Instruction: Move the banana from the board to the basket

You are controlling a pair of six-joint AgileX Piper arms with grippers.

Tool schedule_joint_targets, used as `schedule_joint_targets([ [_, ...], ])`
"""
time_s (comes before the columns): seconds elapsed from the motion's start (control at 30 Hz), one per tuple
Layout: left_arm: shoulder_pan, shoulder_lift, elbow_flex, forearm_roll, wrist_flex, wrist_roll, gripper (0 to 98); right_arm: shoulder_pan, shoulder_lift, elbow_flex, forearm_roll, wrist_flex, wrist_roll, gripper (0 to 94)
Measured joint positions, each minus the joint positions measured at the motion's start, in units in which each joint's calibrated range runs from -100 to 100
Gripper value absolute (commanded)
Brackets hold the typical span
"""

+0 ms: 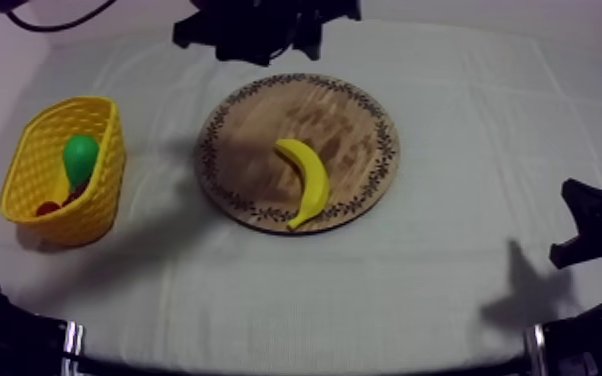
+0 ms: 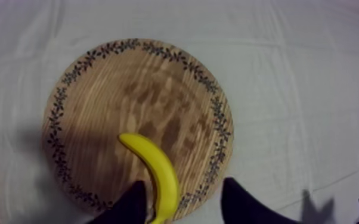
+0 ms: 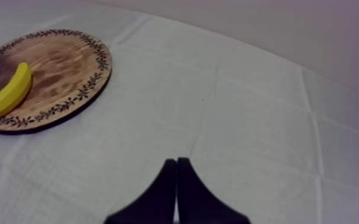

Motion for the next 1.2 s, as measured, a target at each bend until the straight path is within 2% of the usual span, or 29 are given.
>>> schedule_joint_targets([
  [0.67, -0.4, 0.6, 1.6, 0.75, 3.6, 0.3, 84.3, 0.0, 0.0, 0.0, 0.0, 0.0, 0.0, 0.3],
  [0.9, -0.5, 2.1, 2.6, 2.1, 4.4, 0.0, 83.9, 0.0, 0.0, 0.0, 0.0, 0.0, 0.0, 0.3],
  [1.2, -0.6, 7.2, 4.3, 5.08, 5.5, -0.3, 83.7, 0.0, 0.0, 0.0, 0.0, 0.0, 0.0, 0.3],
])
